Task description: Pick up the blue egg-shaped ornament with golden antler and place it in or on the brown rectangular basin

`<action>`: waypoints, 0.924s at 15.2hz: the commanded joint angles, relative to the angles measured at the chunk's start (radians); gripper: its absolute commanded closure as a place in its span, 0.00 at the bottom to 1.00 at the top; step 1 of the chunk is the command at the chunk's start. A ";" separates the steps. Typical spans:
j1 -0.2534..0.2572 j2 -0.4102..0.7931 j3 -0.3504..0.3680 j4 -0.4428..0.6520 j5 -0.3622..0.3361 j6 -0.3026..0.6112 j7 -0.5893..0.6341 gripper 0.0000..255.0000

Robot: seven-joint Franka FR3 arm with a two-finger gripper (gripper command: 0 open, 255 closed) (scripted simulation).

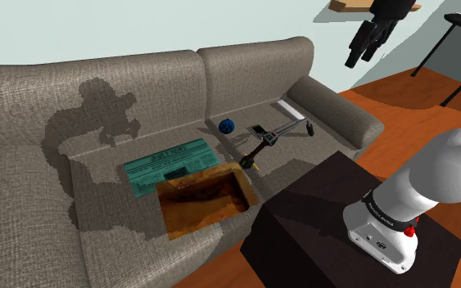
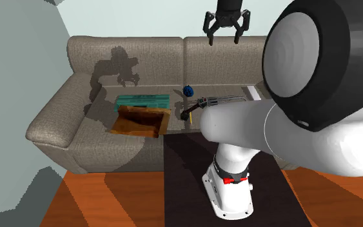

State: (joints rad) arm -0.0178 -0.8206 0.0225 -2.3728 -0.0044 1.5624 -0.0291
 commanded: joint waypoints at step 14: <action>0.035 0.396 -0.059 -0.040 -0.024 0.414 -0.177 0.00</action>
State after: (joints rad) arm 0.0137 -0.4569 -0.0344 -2.4188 -0.0294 1.9504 -0.1931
